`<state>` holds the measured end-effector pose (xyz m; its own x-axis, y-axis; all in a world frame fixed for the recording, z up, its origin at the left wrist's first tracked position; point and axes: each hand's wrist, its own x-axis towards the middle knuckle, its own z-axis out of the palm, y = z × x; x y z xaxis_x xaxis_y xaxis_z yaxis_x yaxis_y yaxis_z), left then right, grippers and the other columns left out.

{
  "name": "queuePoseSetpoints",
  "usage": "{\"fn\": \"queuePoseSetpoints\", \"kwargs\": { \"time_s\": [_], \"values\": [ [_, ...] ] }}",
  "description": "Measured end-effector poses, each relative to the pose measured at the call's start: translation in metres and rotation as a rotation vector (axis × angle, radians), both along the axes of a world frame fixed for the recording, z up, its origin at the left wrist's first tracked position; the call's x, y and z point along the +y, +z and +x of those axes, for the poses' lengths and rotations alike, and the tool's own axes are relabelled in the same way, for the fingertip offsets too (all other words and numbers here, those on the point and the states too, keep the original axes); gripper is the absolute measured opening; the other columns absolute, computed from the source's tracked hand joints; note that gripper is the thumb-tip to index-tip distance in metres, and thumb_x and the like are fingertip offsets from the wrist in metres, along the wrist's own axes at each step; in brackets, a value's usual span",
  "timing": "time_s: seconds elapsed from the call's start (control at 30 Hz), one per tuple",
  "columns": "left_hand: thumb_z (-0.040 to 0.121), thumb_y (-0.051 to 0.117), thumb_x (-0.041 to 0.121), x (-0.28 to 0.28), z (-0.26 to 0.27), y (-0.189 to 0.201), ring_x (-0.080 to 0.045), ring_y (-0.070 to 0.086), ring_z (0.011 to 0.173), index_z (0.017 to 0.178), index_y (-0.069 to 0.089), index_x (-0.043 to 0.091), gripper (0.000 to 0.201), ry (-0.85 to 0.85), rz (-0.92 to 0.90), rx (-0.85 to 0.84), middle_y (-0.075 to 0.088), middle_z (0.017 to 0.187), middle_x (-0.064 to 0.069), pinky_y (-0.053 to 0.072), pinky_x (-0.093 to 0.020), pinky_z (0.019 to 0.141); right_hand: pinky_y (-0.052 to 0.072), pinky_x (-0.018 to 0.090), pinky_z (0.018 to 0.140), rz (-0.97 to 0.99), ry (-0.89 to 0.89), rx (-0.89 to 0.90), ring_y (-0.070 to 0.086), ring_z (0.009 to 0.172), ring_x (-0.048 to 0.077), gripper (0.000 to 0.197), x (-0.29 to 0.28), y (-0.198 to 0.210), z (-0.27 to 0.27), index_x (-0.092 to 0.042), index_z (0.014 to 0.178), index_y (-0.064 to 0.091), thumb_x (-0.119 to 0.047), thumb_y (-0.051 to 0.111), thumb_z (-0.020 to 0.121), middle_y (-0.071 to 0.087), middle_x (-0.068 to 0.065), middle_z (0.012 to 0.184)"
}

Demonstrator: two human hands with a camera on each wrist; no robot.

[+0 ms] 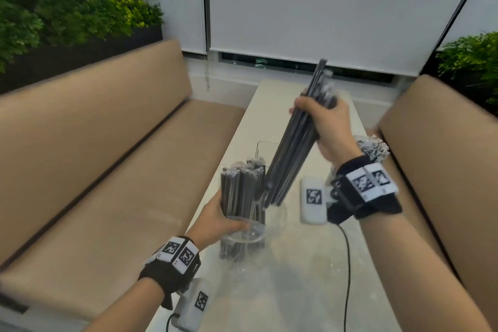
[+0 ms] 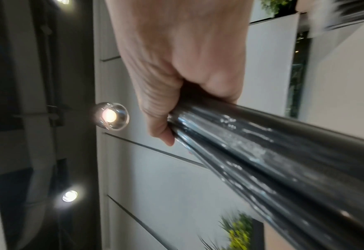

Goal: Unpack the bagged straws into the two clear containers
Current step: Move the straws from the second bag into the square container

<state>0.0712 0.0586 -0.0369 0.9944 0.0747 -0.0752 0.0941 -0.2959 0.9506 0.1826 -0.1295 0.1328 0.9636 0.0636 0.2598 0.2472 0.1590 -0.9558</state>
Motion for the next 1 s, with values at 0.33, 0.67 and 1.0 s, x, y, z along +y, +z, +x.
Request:
{"fn": "queuePoseSetpoints", "kwargs": {
  "time_s": [0.33,0.67,1.0],
  "values": [
    [0.069,0.084,-0.001,0.005,-0.011,-0.001,-0.005,0.069,0.084,0.104,0.055,0.029,0.055,0.033,-0.031,0.031,0.071,0.098,0.006,0.053,-0.012,0.064,0.058,0.026,0.076,-0.099,-0.221,-0.404,0.069,0.078,0.013,0.028,0.019,0.05,0.039,-0.011,0.099,0.057,-0.008,0.074,0.078,0.069,-0.001,0.088],
    [0.067,0.086,0.003,0.012,-0.017,-0.004,-0.005,0.068,0.096,0.102,0.053,0.033,0.056,0.068,-0.062,0.035,0.07,0.104,0.006,0.057,-0.021,0.082,0.053,0.033,0.089,-0.177,-0.335,0.125,0.059,0.088,0.022,0.039,0.038,-0.093,0.075,-0.009,0.106,0.054,-0.015,0.08,0.077,0.061,0.004,0.096],
    [0.066,0.085,-0.003,0.011,-0.012,-0.008,0.001,0.071,0.088,0.106,0.056,0.026,0.058,0.052,-0.068,0.013,0.072,0.099,0.006,0.053,-0.01,0.069,0.045,0.031,0.09,-0.62,-0.145,0.246,0.052,0.118,0.026,0.091,0.002,-0.064,0.091,0.0,0.139,0.037,-0.039,0.084,0.072,0.05,0.011,0.129]
  ]
}}
